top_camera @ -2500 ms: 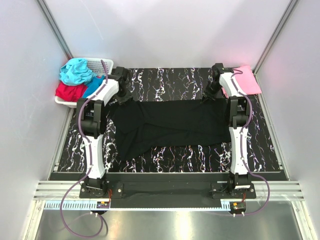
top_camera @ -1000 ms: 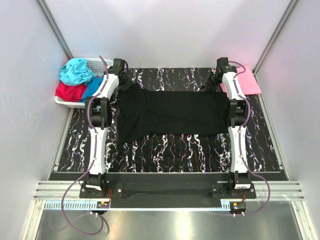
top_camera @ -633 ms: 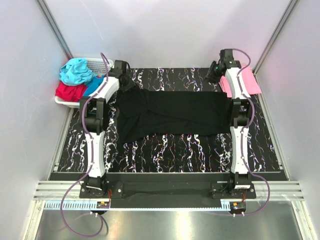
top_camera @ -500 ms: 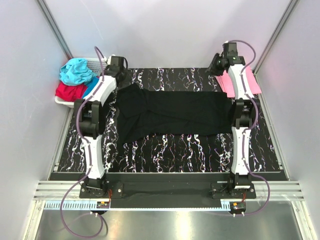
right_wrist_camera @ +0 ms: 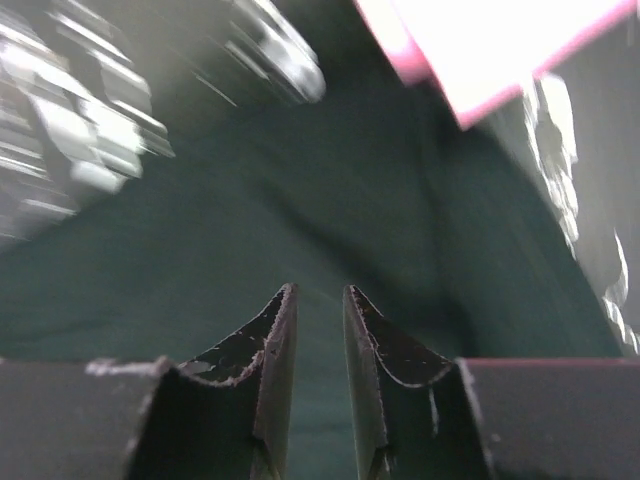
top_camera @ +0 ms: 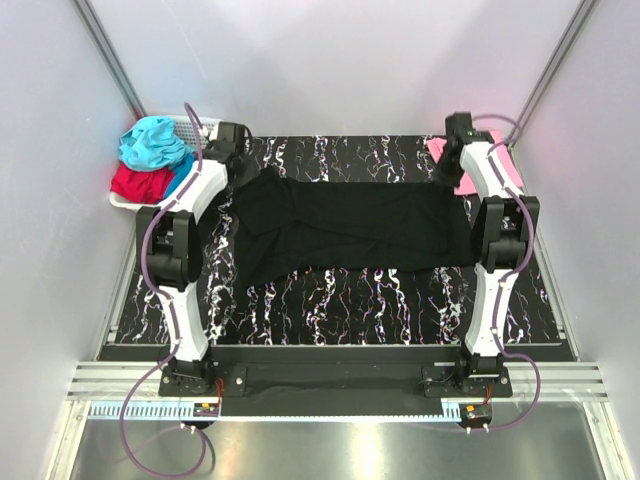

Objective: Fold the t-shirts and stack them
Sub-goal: Fold the tshirt

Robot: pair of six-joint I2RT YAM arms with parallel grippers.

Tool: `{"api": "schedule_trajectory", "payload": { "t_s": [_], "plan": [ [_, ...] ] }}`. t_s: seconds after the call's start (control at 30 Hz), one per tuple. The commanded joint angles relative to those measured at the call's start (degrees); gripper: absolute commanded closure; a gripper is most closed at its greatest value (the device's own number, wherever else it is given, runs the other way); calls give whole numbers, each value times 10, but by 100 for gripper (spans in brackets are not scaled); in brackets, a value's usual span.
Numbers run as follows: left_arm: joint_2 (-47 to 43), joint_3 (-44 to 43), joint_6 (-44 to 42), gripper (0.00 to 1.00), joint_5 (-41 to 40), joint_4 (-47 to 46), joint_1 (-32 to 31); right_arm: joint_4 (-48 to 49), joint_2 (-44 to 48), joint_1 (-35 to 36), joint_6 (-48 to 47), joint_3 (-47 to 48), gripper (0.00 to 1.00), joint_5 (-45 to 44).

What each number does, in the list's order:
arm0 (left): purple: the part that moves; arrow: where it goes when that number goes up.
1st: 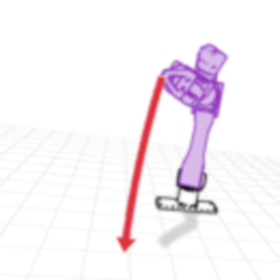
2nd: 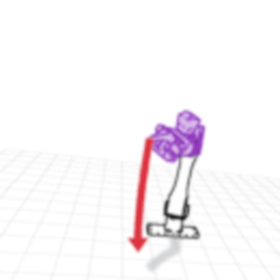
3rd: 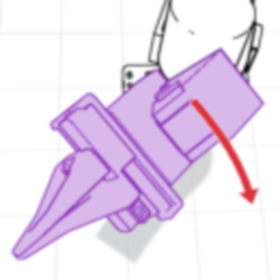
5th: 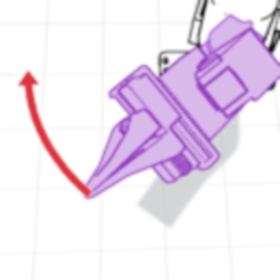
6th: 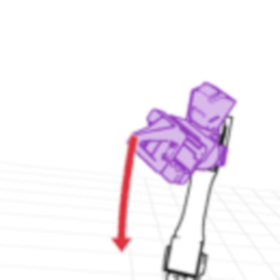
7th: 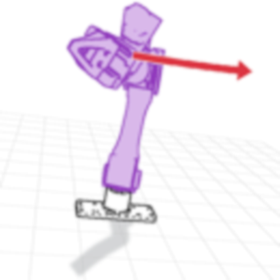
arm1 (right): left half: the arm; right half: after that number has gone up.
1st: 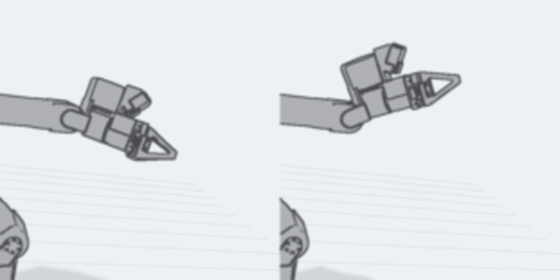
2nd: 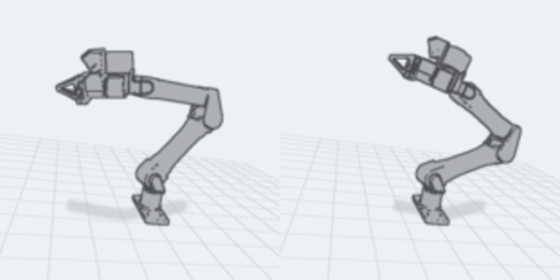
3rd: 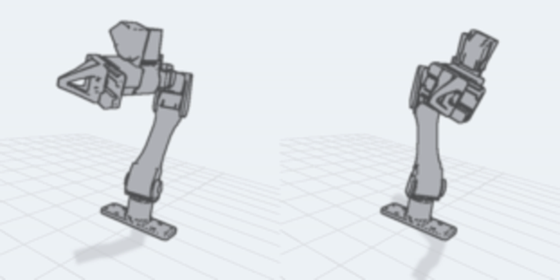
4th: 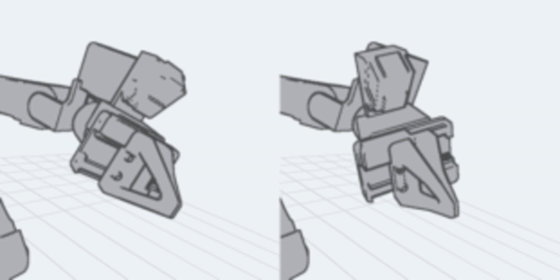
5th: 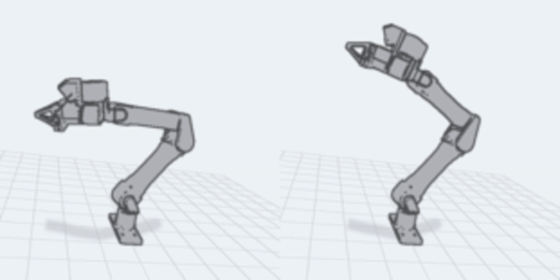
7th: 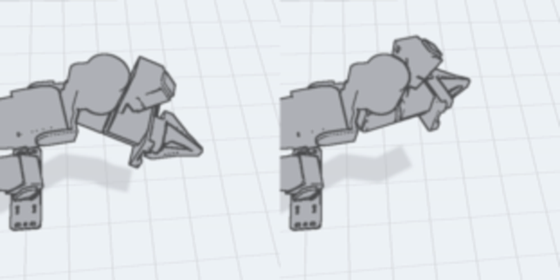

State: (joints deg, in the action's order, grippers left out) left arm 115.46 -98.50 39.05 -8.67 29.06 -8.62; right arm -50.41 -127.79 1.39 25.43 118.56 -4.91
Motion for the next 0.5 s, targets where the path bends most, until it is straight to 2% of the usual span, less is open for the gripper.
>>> {"api": "schedule_trajectory", "payload": {
  "t_s": [0.0, 0.13, 0.2, 0.37, 0.47],
  "plan": [
    [-50, 43, 2, 62, -25, 35, -3, -18, 88, 3, 31, -96, 68, -60],
    [-46, 60, -19, 61, -11, 35, -3, 20, 156, 3, 35, -212, 67, -80],
    [-31, 52, -26, 61, 4, 36, -3, 24, 161, 3, 31, -226, 66, -85],
    [24, 25, -35, 62, 40, 41, -8, 36, 119, 3, 22, -207, 67, -82],
    [46, 6, -34, 62, 43, 52, -10, 34, 72, 1, 11, -165, 67, -71]
  ]
}}
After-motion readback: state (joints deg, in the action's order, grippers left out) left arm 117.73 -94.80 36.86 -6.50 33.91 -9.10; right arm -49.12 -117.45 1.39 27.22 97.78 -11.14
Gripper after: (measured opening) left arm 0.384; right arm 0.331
